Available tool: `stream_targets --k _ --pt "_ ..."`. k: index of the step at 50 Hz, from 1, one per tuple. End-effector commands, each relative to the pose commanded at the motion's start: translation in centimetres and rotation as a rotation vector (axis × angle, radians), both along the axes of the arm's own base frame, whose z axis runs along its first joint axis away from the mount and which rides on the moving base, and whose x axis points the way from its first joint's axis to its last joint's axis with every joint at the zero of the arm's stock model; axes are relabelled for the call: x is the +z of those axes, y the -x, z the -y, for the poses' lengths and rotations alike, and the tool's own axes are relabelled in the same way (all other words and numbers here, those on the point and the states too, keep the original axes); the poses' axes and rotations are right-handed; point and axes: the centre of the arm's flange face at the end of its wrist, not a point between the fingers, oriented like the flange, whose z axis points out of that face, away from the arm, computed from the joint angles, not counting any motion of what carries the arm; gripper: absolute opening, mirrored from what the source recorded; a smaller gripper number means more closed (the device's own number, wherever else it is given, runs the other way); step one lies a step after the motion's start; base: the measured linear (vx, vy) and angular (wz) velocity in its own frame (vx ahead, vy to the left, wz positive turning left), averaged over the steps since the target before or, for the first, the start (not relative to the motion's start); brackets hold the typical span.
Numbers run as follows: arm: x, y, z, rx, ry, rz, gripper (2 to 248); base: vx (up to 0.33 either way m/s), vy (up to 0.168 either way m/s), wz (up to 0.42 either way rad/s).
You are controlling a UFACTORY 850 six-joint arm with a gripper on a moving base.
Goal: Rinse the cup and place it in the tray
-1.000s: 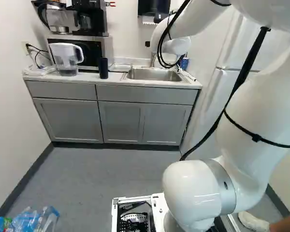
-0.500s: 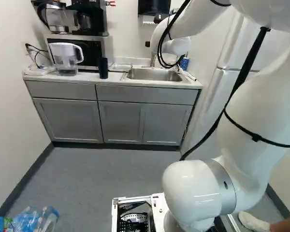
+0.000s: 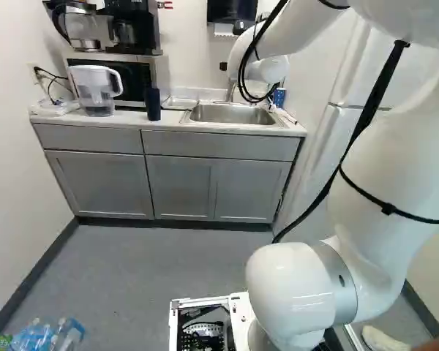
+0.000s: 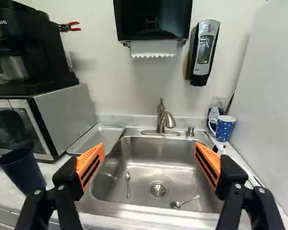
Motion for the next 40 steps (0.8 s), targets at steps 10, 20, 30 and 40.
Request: stream_targets --k 10,20,30,40 --pt "0.0 0.0 0.0 0.0 0.0 0.0 247 0.109 -0.087 0.005" --pt "0.0 0.0 0.0 0.0 0.0 0.0 247 0.114 -0.092 0.005" --pt "0.0 0.0 0.0 0.0 0.0 0.0 247 0.119 -0.072 0.11" --pt "0.0 0.0 0.0 0.0 0.0 0.0 247 0.117 -0.06 0.143"
